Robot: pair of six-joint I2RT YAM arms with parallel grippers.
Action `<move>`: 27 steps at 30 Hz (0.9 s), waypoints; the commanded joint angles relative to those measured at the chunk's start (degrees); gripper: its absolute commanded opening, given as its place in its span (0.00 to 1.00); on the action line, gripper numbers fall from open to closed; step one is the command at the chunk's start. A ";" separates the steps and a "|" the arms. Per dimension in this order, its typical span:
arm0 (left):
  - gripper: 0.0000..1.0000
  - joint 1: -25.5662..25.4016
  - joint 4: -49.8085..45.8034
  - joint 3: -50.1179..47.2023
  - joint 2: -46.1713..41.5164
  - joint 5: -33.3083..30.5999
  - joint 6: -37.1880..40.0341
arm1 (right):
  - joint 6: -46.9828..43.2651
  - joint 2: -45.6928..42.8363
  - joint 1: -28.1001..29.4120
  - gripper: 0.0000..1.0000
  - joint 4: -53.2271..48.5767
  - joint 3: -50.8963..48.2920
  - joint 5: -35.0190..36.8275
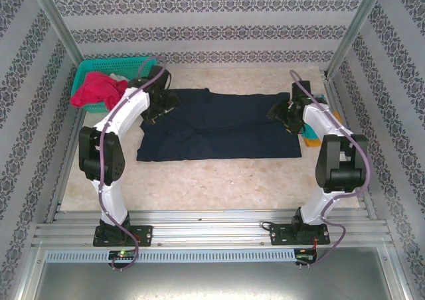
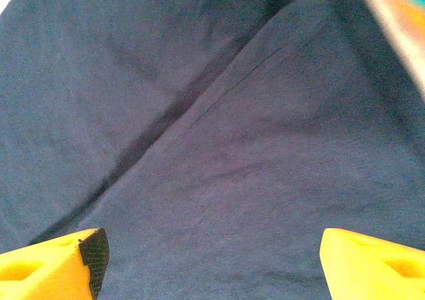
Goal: Fold and stack the t-shirts
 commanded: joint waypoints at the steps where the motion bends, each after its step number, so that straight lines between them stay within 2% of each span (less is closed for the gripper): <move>1: 1.00 0.00 10.55 -7.19 -0.45 2.34 -2.67 | 1.53 3.45 1.97 0.82 1.35 -1.41 -1.04; 9: 1.00 -0.09 18.97 -24.79 -5.54 0.17 -0.36 | 5.42 3.91 2.27 0.80 2.61 -9.28 -0.21; 20: 1.00 -3.21 15.61 -38.19 -13.75 -1.86 -1.92 | 5.85 -4.98 2.39 0.80 -3.02 -21.46 2.73; 27: 1.00 -7.49 14.07 -45.65 -20.94 -0.58 -7.63 | 7.62 -13.42 1.80 0.79 -4.84 -30.78 3.04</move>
